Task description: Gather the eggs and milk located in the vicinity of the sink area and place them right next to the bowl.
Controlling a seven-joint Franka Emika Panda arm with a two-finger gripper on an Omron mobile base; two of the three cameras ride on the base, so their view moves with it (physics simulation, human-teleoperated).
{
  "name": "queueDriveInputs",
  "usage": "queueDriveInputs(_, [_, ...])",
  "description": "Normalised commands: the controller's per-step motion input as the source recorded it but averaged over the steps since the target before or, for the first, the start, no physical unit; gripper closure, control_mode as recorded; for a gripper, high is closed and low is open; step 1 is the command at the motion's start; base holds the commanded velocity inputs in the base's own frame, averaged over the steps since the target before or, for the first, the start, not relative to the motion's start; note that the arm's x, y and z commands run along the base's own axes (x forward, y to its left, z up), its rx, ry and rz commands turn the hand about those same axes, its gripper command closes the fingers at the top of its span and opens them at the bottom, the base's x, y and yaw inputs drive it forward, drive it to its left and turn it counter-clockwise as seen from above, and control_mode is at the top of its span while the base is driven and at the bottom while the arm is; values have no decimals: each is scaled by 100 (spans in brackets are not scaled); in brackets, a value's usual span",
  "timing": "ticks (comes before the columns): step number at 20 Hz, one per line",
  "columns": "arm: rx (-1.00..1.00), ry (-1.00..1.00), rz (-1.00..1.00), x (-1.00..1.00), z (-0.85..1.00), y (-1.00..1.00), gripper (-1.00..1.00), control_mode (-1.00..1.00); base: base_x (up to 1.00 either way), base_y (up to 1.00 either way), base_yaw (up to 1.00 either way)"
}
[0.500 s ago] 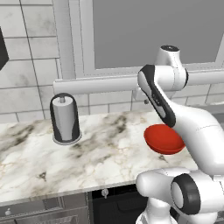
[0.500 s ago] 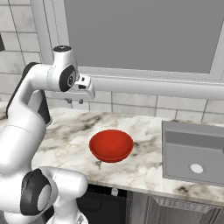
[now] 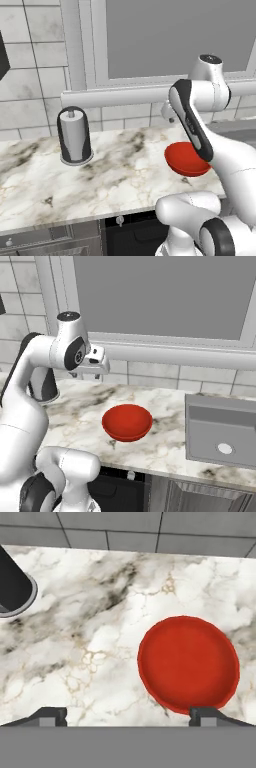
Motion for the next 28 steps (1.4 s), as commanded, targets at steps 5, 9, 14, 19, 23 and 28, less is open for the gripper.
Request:
queueDriveInputs(5, [1, -23, 0, -62, -4, -9, -100, -100, 0, 0, 0])
queueDriveInputs(9, [0, -19, 0, -55, -3, 0, -100, -100, 0, 0, 0])
queueDriveInputs(14, [0, -8, 0, -48, 0, 0, -100, -100, 0, 0, 0])
queueDriveInputs(19, [0, -6, 0, -28, 0, 0, -100, -100, 0, 0, 0])
queueDriveInputs(23, [0, 0, 0, 0, 0, 0, -100, 100, 0, 0, 0])
queueDriveInputs(28, [0, 0, 0, 0, 0, 0, -100, 100, -58, -18, 0])
